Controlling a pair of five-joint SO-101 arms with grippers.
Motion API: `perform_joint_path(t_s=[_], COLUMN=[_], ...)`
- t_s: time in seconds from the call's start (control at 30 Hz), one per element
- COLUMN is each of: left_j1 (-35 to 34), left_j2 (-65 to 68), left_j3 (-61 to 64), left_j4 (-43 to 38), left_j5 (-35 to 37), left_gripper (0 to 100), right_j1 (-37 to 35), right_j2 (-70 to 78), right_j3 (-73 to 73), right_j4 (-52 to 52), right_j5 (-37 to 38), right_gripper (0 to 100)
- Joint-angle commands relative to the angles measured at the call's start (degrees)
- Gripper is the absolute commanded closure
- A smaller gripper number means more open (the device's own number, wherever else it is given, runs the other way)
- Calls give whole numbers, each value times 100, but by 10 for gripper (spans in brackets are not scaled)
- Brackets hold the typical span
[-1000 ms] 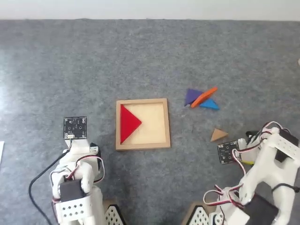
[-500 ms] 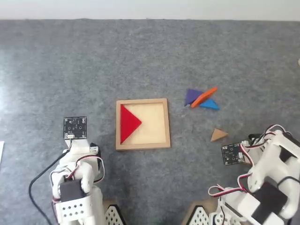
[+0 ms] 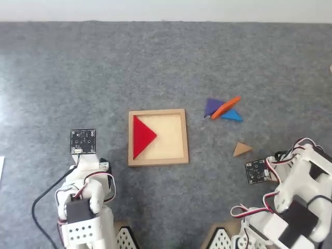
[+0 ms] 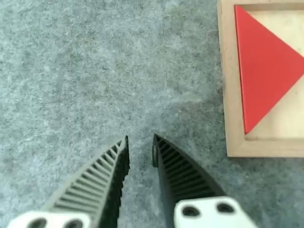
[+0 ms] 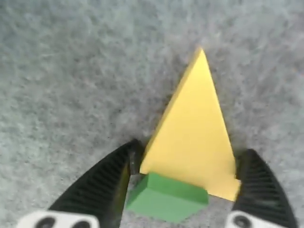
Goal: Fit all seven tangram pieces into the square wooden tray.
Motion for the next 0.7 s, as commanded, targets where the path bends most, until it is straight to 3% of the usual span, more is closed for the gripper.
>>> perform_joint_path(t_s=[0.0,0.17,0.33,0.53,0.67], left_j1=[0,0,0,0,0], left_j2=[-105,-105,-105,-105,-105], left_j3=[-66,-66,-66,-66,-66], left_j4=[18,18,18,18,18], left_j5=[-9,-9,-9,-9,-9], left_gripper=[918,918,918,918,918], right_j1=[145,171,-198,-804,-892], right_j2=[84,75,48,13,-13], right_j3=[-202,-202,-237,-246,-316], right_j4=[163,356,497,769,796], right_j5=[53,-26,-888,-1916,-2075], right_gripper=[732,759,856,794,767])
